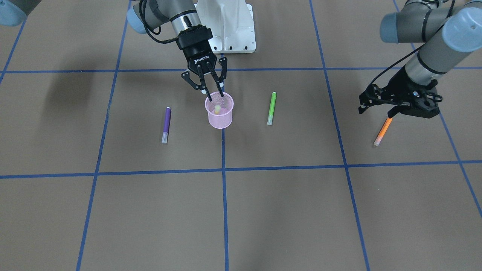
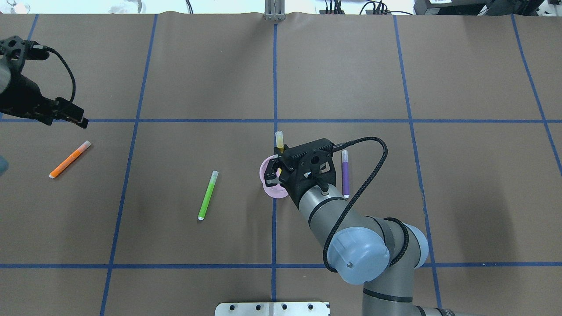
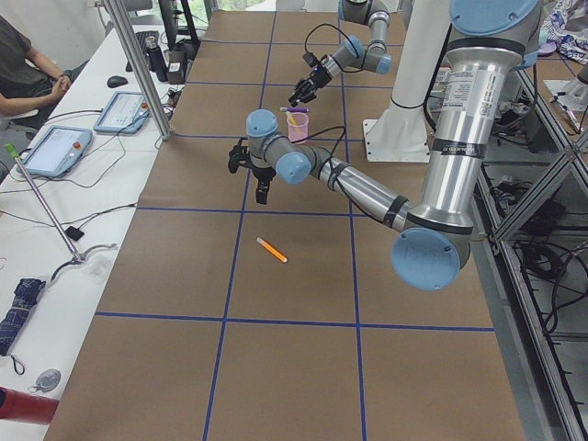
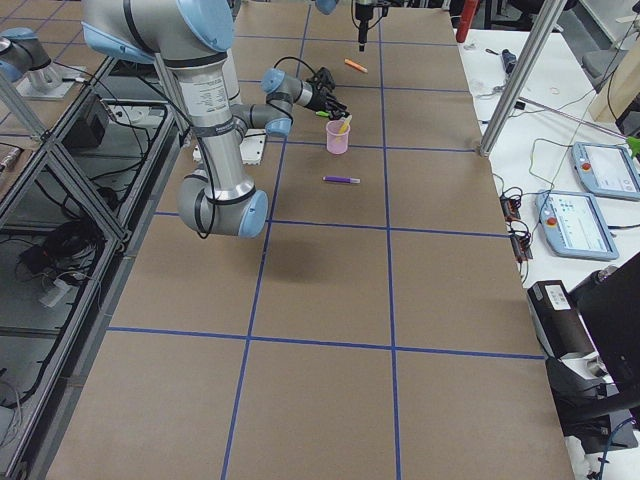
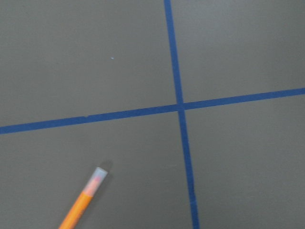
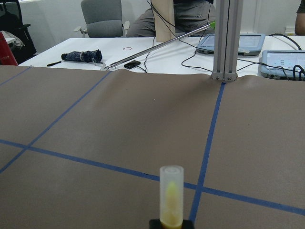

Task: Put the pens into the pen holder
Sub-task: 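Release the highlighter into the cup while the left gripper descends to the orange marker, then raise the right gripper away while the left gripper grasps the orange marker, then hold the orange marker in the left gripper and lift it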

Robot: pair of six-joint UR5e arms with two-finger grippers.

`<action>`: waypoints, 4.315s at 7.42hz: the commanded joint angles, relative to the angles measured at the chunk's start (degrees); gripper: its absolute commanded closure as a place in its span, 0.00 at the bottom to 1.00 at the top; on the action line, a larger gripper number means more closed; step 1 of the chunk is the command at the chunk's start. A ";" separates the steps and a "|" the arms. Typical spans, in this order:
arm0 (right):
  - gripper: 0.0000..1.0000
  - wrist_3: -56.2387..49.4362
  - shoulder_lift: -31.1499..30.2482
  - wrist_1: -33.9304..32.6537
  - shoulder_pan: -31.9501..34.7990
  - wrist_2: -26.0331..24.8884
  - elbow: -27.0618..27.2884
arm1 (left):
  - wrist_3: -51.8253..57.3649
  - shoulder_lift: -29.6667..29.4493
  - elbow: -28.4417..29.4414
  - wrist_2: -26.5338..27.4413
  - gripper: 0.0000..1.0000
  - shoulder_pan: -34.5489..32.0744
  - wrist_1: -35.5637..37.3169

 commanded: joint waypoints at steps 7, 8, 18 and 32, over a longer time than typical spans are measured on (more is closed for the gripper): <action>0.01 3.95 -1.83 -2.18 8.76 8.60 4.59 | 22.78 7.36 0.32 4.41 0.01 3.44 -0.34; 0.01 3.96 -3.24 -2.72 13.57 16.21 4.59 | 26.14 7.36 1.20 4.33 0.01 1.95 -0.60; 0.01 -13.00 -20.65 -7.73 47.37 68.05 -1.04 | 27.40 -0.10 20.70 4.16 0.13 -0.26 -11.42; 0.01 -12.12 -19.86 -7.56 47.55 69.02 0.11 | 27.05 -0.20 21.42 3.54 0.31 -0.08 -11.24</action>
